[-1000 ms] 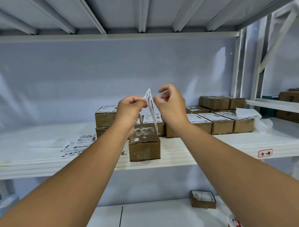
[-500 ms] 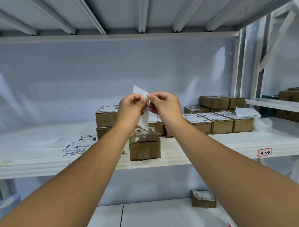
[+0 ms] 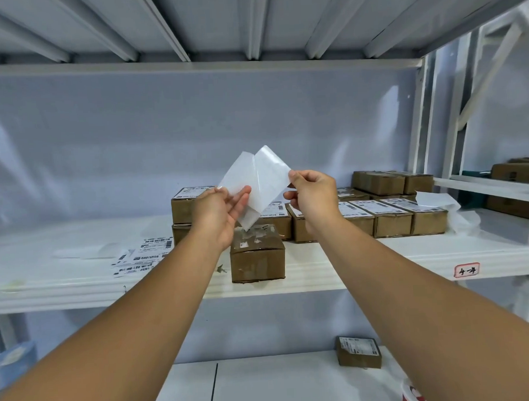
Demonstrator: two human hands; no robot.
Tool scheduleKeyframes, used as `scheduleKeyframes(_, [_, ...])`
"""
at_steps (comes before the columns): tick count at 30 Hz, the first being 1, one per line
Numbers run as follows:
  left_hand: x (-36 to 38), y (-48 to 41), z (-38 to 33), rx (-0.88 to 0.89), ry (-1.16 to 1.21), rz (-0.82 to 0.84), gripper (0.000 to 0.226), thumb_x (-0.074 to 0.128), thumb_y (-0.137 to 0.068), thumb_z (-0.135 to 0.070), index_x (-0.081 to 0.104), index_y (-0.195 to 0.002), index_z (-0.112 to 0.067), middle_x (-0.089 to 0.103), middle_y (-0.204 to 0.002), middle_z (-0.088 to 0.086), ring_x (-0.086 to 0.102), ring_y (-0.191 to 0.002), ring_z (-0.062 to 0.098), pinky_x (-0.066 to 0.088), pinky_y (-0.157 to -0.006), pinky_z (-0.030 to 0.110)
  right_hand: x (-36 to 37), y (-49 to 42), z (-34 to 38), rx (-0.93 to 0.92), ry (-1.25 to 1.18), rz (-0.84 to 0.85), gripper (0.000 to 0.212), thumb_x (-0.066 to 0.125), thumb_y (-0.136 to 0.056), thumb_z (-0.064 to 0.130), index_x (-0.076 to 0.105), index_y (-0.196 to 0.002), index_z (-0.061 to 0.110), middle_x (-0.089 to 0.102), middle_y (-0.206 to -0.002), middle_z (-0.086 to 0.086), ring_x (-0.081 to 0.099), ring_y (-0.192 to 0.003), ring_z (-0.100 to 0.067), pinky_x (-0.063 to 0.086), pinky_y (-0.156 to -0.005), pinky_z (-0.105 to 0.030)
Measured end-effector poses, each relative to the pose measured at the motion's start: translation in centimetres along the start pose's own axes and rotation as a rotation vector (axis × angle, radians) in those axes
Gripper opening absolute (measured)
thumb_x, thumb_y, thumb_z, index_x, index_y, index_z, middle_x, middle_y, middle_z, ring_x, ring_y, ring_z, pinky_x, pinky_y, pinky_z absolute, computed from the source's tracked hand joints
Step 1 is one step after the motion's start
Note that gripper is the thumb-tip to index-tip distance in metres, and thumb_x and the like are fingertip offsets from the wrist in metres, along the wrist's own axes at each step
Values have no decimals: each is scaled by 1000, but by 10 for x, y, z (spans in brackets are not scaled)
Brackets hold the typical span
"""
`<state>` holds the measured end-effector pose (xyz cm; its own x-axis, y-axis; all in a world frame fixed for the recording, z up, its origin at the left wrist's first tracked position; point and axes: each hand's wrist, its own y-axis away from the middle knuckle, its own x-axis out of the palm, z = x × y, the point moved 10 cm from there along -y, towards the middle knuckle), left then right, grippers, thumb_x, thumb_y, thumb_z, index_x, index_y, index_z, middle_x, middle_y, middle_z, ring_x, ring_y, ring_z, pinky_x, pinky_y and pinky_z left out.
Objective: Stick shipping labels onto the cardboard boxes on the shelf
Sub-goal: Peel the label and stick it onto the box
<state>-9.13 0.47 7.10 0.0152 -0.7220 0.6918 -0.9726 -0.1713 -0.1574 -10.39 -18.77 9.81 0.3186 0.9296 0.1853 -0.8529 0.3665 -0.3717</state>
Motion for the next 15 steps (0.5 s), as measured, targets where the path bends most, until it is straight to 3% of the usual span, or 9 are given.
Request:
scheduleKeyframes(5, [-26,1,-3,8,32,-110,24,31,-98,3,42,-119,0,59,-87,17,66,-71,19,57,-57,22,-22,-5,-10,50,-79,-113,23,54,-96,14,57,-74,16,58,-70,1,56,-50,-7,43,-47,-17])
scheduleKeyframes(9, [-45,3,-12,64,49,-222,25,29,-96,9,44,-113,-1,56,-81,13,65,-69,21,58,-66,26,-42,-10,-22,96,-164,-255,21,53,-97,13,57,-77,15,60,-73,-3,59,-52,-8,46,-49,-17])
scheduleKeyframes(15, [-56,-2,-19,66,43,-202,16,31,-95,8,42,-106,3,57,-84,15,65,-70,20,58,-60,22,-60,-16,-42,202,-432,-381,18,50,-97,9,54,-80,9,59,-75,-8,60,-56,-13,50,-52,-18])
